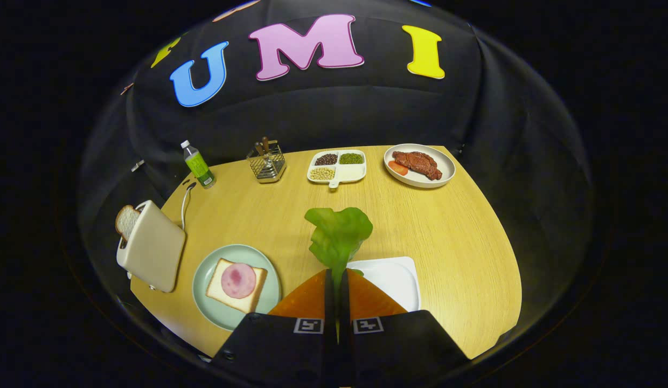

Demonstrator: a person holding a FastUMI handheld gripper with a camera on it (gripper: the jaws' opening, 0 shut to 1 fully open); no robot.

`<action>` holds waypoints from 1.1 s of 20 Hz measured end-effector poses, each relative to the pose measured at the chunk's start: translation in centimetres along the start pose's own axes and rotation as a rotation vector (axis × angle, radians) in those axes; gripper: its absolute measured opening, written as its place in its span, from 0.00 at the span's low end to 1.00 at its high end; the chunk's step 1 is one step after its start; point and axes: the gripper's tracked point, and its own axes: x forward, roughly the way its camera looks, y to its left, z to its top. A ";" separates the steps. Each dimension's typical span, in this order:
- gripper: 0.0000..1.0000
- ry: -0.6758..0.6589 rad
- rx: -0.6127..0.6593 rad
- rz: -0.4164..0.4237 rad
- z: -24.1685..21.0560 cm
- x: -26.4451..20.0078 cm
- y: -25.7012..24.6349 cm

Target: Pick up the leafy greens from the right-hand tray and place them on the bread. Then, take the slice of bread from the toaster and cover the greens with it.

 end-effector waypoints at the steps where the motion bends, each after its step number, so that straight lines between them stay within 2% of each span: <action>1: 0.05 -0.012 -0.005 0.007 0.5 -0.5 1.1; 6: 0.05 -0.057 -0.053 0.082 1.5 -1.7 8.1; 13: 0.05 0.010 -0.130 0.180 -2.2 0.4 16.5; 18: 0.06 0.063 -0.192 0.190 -5.0 2.0 18.5; 22: 0.10 0.089 -0.182 0.190 -5.6 3.0 19.1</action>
